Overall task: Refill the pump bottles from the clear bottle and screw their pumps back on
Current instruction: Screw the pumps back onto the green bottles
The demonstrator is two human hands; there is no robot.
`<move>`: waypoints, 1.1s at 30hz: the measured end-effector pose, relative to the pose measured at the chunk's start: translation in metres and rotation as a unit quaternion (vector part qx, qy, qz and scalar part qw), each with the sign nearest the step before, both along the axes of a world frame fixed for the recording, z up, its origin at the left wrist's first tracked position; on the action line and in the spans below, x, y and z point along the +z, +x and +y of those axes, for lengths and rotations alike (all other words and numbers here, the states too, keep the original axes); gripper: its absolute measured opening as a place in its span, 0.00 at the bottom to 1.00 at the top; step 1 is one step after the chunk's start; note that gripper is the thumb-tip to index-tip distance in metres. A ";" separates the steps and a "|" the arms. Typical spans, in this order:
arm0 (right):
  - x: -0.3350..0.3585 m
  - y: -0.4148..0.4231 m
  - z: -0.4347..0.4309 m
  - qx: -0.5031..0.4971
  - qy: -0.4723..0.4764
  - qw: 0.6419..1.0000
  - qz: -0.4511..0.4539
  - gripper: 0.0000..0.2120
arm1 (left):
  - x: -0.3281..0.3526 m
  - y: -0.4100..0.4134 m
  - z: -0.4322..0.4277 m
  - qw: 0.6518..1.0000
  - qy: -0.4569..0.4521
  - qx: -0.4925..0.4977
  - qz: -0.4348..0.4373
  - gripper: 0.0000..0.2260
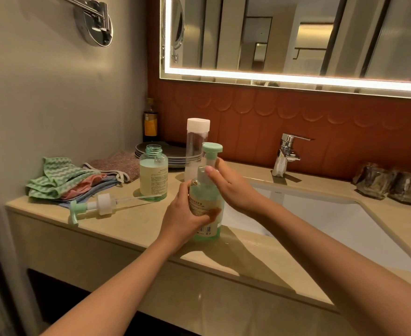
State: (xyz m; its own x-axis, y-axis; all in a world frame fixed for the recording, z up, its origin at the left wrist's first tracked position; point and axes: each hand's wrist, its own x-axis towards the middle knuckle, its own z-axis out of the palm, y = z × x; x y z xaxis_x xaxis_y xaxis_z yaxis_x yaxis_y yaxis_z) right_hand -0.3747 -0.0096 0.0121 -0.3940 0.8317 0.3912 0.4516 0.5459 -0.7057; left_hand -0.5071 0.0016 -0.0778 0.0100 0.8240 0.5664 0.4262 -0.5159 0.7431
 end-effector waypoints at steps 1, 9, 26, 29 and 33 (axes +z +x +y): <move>-0.001 0.000 0.000 -0.025 0.023 0.999 -0.016 0.16 | -0.001 0.000 0.001 1.000 0.000 0.001 -0.002 0.32; 0.001 -0.004 0.007 -0.163 0.085 0.981 -0.066 0.29 | -0.001 0.000 -0.001 1.000 -0.006 -0.013 -0.022 0.32; 0.001 -0.006 0.008 -0.155 0.103 0.982 -0.036 0.24 | 0.003 -0.001 -0.004 1.000 -0.022 -0.012 -0.013 0.38; -0.003 -0.011 0.010 -0.137 0.097 0.986 0.004 0.21 | 0.003 -0.010 -0.006 1.000 -0.021 -0.009 0.007 0.36; -0.007 -0.021 0.021 -0.138 0.098 0.985 0.028 0.18 | 0.006 -0.050 -0.006 0.997 0.008 0.068 0.039 0.33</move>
